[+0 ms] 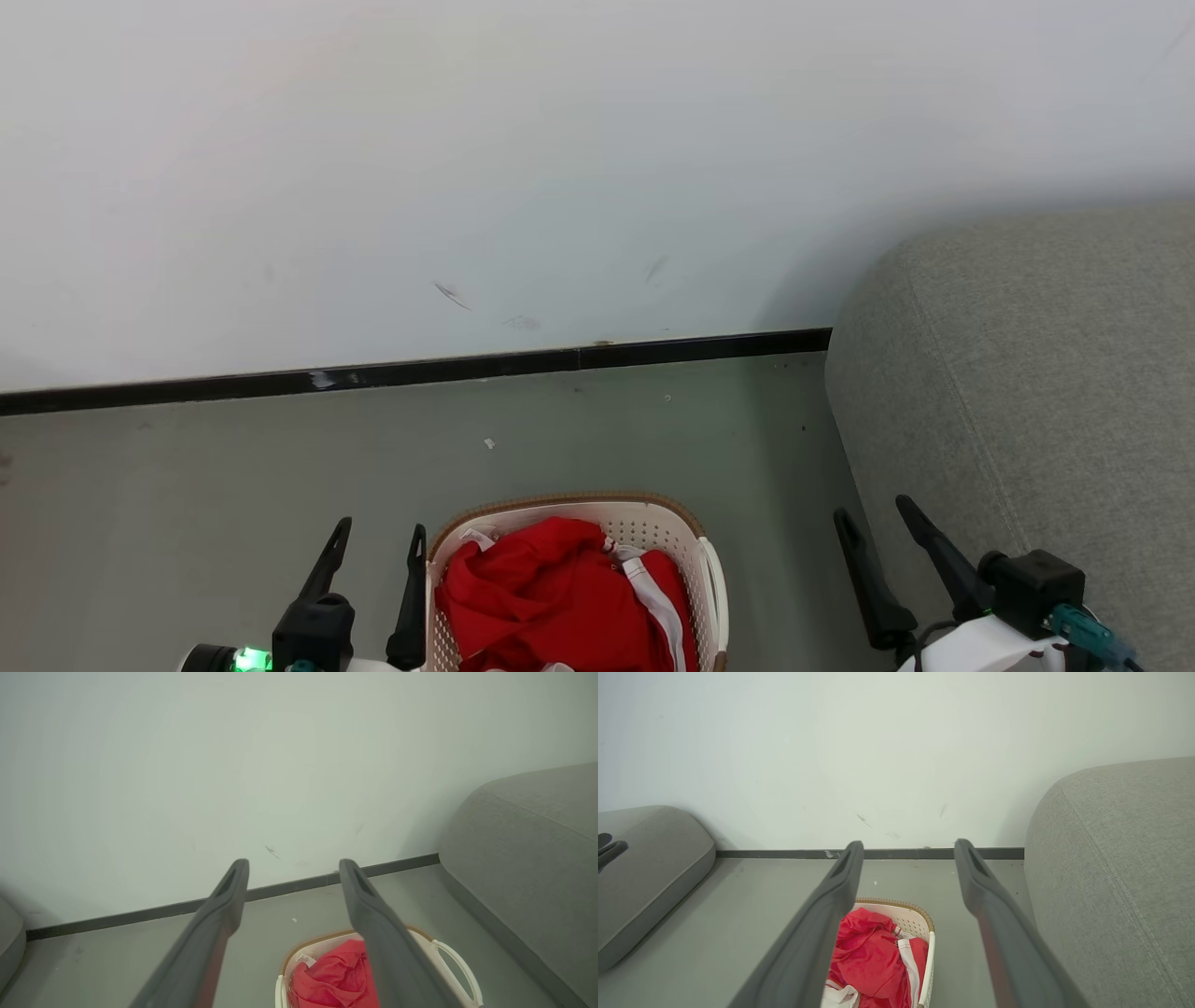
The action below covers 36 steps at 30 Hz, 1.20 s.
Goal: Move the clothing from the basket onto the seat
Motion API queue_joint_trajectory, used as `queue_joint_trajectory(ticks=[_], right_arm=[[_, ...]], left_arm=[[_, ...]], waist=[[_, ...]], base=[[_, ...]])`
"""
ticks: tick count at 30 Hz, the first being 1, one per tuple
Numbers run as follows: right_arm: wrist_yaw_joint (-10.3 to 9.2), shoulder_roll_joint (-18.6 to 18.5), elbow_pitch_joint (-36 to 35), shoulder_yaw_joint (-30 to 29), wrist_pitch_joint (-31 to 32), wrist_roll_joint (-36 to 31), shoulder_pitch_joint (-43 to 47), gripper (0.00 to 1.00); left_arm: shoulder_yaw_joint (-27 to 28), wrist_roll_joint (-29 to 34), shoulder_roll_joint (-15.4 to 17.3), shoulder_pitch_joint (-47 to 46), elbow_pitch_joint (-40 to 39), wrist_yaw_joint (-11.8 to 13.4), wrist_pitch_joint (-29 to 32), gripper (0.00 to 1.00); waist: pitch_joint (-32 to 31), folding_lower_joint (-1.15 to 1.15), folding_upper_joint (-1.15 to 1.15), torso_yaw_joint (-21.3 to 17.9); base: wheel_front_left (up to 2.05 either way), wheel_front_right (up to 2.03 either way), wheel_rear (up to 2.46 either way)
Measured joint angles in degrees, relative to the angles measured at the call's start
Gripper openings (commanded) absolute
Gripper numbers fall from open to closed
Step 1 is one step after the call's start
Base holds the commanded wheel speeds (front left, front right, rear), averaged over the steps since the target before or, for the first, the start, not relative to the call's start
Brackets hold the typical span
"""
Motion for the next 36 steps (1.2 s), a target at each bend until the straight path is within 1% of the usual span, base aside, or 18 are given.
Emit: queue_joint_trajectory(ticks=[3, 14, 36], right_arm=[[0.0, 0.0, 0.01, 0.02, 0.0, 0.0, 0.0, 1.0], [0.0, 0.0, 0.03, 0.03, 0.0, 0.01, 0.0, 1.0], [0.0, 0.01, 0.02, 0.09, 0.0, 0.1, 1.37, 1.0]], left_arm=[[0.38, -0.51, -0.02, 0.0, 0.79, 0.43, 0.0, 1.0], [1.02, -1.01, -0.12, -0.27, 1.98, 0.77, 0.0, 1.0], [0.79, -1.41, -0.33, -0.96, 2.91, 0.66, 0.0, 1.0]], waist=[[-0.01, 0.0, 0.0, -0.01], [-0.08, -0.01, 0.0, -0.05], [0.97, -0.01, 0.0, -0.18]], base=[[0.0, 0.0, 0.0], [0.0, 0.0, 0.0], [0.0, 0.0, 0.0]])
